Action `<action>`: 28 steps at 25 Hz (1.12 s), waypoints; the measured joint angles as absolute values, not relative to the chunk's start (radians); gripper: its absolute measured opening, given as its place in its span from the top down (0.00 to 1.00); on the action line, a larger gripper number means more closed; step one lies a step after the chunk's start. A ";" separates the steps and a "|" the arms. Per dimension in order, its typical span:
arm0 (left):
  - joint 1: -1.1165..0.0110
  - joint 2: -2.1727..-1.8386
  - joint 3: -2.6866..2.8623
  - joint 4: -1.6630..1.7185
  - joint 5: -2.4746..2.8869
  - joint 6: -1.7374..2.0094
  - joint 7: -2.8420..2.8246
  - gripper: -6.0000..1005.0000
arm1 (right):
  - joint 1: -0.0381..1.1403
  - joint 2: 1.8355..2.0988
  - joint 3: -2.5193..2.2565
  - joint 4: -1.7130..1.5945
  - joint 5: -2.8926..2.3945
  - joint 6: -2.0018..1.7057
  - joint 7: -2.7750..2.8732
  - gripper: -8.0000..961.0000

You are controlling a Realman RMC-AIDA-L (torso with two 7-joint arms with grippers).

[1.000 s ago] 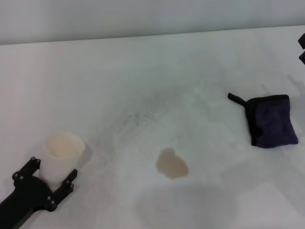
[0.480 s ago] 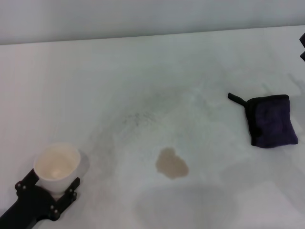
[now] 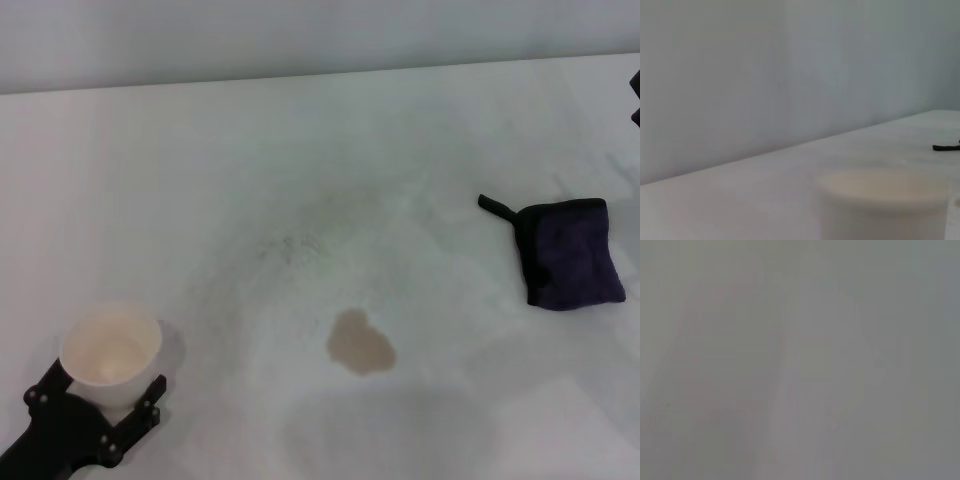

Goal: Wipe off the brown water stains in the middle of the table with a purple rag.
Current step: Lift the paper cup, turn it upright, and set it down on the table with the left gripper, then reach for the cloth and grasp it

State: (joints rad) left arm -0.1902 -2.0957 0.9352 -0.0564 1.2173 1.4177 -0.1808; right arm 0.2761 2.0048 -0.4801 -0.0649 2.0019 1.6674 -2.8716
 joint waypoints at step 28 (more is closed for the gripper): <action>-0.111 -2.100 0.934 -0.166 1.127 1.497 -0.089 0.11 | 0.285 2.005 -0.478 -0.089 2.004 1.630 -2.874 0.12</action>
State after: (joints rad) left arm -0.1108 -2.1002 0.9340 -0.1661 1.1274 1.4972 -0.0892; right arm 0.2851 2.0049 -0.4785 -0.0894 2.0044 1.6304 -2.8742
